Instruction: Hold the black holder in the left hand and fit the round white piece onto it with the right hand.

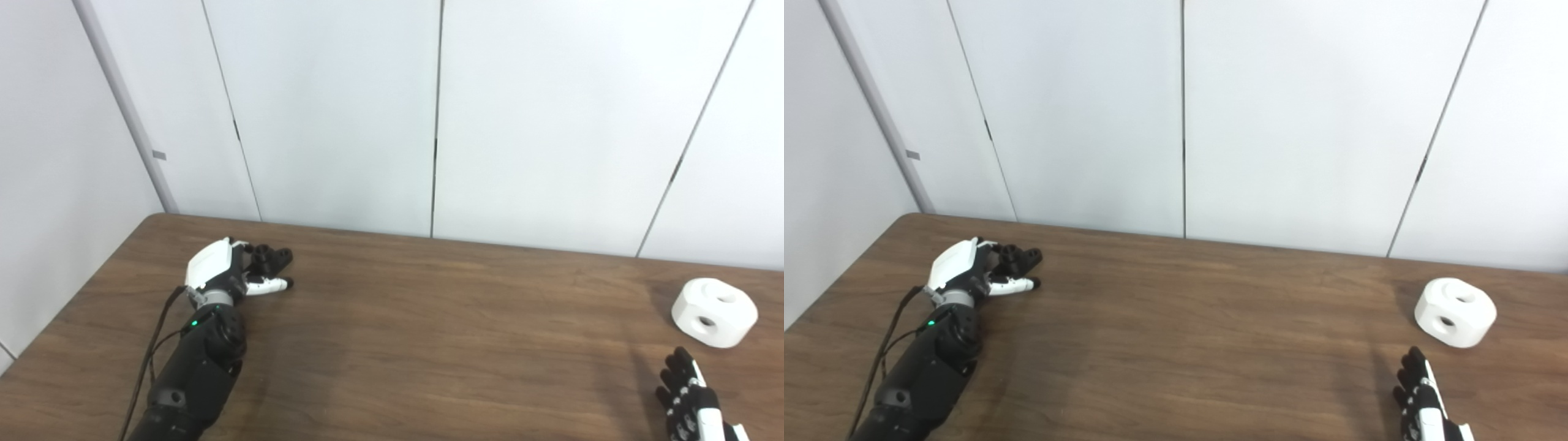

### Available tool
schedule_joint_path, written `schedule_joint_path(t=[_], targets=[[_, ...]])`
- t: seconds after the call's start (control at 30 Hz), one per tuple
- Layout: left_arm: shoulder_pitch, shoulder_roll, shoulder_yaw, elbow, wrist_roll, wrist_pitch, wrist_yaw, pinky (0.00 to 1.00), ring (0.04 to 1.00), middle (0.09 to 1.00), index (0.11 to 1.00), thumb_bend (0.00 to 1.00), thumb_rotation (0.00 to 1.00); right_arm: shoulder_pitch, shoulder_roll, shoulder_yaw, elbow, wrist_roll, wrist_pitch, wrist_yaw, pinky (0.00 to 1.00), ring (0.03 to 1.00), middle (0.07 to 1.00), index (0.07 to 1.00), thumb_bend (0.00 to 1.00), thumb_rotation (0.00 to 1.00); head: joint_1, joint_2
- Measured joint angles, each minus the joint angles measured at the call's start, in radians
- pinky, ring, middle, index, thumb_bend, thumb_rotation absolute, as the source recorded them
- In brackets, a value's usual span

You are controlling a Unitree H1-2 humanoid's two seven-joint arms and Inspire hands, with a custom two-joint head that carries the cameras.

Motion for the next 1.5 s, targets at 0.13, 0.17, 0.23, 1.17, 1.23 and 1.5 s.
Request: schedule_joint_path(t=[0.13,0.17,0.23,1.17,1.23,1.5], targets=[[-0.001,0.006,-0.002,0.008,0.002,0.002,0.0,1.0,1.0,0.993,0.831,0.91,0.41,0.002,0.0,0.0,-0.006,0.0,0.006,0.0,1.0,1.0,1.0,1.0,0.44,1.0,-0.002,0.002],[-0.001,0.007,-0.002,0.009,0.004,0.002,0.0,1.0,1.0,0.994,0.827,0.91,0.41,0.004,0.0,0.0,-0.009,0.0,0.009,0.0,1.0,1.0,1.0,1.0,0.44,1.0,-0.002,0.002],[-0.003,0.008,-0.002,0.021,0.01,0.003,0.0,1.0,1.0,0.994,0.824,0.91,0.42,0.004,0.0,0.0,-0.014,0.0,0.016,0.0,1.0,1.0,1.0,1.0,0.45,1.0,0.0,0.003],[-0.024,0.014,-0.003,0.051,-0.005,-0.001,0.013,1.0,1.0,0.94,0.663,0.88,0.3,0.004,0.0,-0.001,-0.015,0.011,0.02,0.001,1.0,1.0,1.0,1.0,0.46,1.0,-0.012,0.006],[-0.024,0.014,0.005,0.054,-0.027,-0.01,0.022,1.0,0.998,0.905,0.618,0.86,0.24,0.004,0.0,-0.001,-0.015,0.011,0.02,0.001,1.0,1.0,1.0,1.0,0.44,1.0,-0.014,0.006],[-0.023,0.014,0.027,0.102,-0.111,-0.12,0.06,1.0,0.912,0.799,0.484,0.53,0.05,0.005,0.0,-0.002,-0.015,0.018,0.02,0.002,1.0,1.0,1.0,1.0,0.44,1.0,-0.014,0.008]])
